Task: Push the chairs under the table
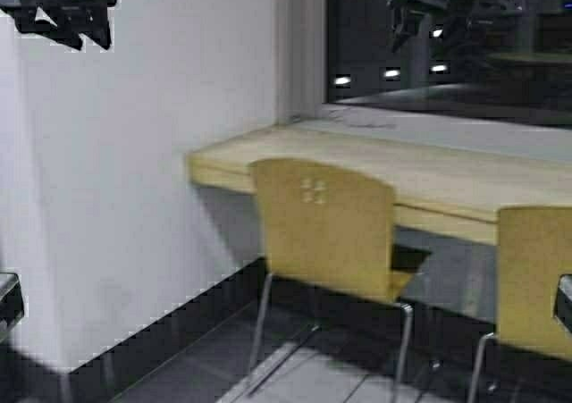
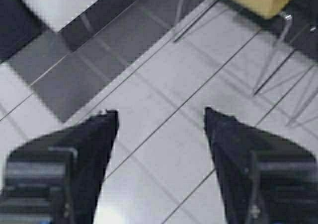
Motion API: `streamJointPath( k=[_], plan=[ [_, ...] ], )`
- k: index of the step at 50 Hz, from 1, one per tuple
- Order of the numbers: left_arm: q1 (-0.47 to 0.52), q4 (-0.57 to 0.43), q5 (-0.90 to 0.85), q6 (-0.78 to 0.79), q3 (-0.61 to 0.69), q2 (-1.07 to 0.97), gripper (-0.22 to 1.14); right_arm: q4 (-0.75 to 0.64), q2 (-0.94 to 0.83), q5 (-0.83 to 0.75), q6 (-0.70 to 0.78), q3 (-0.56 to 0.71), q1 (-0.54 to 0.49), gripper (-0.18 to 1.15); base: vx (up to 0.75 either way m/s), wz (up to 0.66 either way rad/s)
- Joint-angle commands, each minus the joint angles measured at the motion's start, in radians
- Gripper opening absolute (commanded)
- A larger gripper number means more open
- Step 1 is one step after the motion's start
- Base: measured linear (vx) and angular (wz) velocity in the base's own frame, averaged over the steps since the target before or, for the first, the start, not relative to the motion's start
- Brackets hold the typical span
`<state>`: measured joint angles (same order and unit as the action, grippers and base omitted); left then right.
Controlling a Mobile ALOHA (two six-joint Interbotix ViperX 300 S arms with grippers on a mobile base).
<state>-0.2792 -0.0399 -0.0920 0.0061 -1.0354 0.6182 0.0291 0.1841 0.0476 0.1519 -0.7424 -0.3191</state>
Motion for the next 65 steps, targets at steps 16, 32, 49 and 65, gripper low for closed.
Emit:
streamJointPath(
  k=[16, 32, 49, 65],
  plan=[
    [0.002, 0.002, 0.017, 0.000, 0.018, 0.020, 0.76, 0.011, 0.006, 0.012, -0.009, 0.031, -0.015, 0.89, -0.38, 0.28],
    [0.000, 0.003, 0.025, 0.000, 0.020, 0.002, 0.76, 0.012, -0.003, 0.017, -0.009, 0.032, -0.015, 0.89, -0.37, 0.20],
    [0.000, -0.006, 0.023, -0.021, 0.015, -0.006, 0.76, 0.014, -0.006, 0.032, -0.009, 0.044, 0.002, 0.89, -0.36, -0.12],
    [0.000, -0.008, 0.023, -0.034, 0.009, -0.034, 0.76, 0.038, -0.009, 0.035, -0.023, 0.049, 0.023, 0.89, -0.36, -0.27]
  ],
)
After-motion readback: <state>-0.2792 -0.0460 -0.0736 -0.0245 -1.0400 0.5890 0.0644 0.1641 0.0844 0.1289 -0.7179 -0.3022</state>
